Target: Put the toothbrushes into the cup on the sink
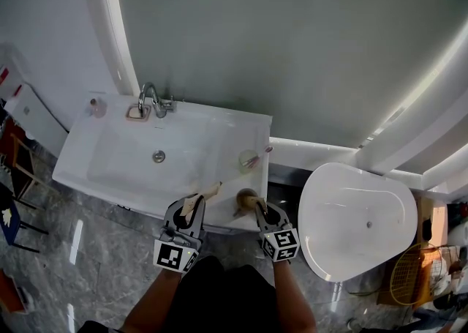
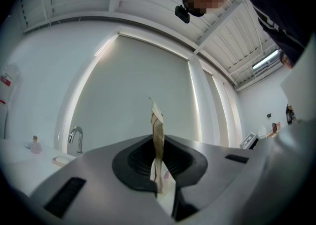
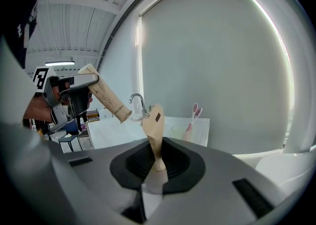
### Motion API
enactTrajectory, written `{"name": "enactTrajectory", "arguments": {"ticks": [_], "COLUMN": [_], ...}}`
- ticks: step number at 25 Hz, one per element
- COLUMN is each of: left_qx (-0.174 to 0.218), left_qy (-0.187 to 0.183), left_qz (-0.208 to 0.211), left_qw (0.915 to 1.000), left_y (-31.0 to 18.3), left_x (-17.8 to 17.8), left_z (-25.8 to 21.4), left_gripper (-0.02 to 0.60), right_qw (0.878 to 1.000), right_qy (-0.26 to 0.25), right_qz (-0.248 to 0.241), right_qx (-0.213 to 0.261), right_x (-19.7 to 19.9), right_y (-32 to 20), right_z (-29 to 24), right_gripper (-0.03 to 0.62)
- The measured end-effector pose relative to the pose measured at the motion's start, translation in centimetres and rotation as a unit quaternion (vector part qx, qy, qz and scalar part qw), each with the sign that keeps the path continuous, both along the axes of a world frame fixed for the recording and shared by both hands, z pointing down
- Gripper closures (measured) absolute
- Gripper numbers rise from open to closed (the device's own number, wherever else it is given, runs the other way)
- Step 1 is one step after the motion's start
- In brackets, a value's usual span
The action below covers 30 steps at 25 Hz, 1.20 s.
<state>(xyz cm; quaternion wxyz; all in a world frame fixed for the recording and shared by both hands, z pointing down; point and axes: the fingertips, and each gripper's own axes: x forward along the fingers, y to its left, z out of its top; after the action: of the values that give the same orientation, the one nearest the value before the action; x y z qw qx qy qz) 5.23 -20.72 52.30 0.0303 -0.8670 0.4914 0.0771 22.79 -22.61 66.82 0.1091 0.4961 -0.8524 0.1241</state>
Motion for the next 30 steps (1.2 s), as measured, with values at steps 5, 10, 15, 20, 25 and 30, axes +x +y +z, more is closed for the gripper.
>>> {"name": "enactTrajectory", "arguments": {"ticks": [5,10,15,20,25,30], "left_qx": [-0.002,-0.004,-0.008,-0.007,-0.006,-0.006], "left_qy": [0.0,0.003,0.003,0.003,0.002,0.001], "left_qz": [-0.002,-0.002,-0.002,-0.001,0.0,0.001], "left_qw": [1.0,1.0,1.0,1.0,1.0,1.0], "left_y": [0.0,-0.2,-0.2,-0.3,-0.5,-0.6], "left_x": [-0.1,-0.1,-0.3,-0.3,-0.1,0.0], "left_z": [-0.1,-0.2,-0.1,-0.2,-0.2,-0.6], "left_gripper": [0.534,0.535,0.534,0.534,0.534,0.534], "right_qw": [1.0,1.0,1.0,1.0,1.0,0.999], "right_qy": [0.005,0.006,0.003,-0.005,-0.014,-0.025], "right_qz": [-0.005,-0.005,-0.008,-0.014,-0.009,0.005], "right_qx": [0.0,0.004,0.007,0.004,0.018,0.042], "right_x": [-0.1,-0.2,-0.4,-0.6,-0.4,0.1], "right_y": [0.0,-0.2,-0.1,0.1,0.0,0.0], "right_z": [-0.1,-0.1,0.0,0.4,-0.1,-1.4], "right_gripper": [0.545,0.544,0.543,0.396,0.318,0.287]}}
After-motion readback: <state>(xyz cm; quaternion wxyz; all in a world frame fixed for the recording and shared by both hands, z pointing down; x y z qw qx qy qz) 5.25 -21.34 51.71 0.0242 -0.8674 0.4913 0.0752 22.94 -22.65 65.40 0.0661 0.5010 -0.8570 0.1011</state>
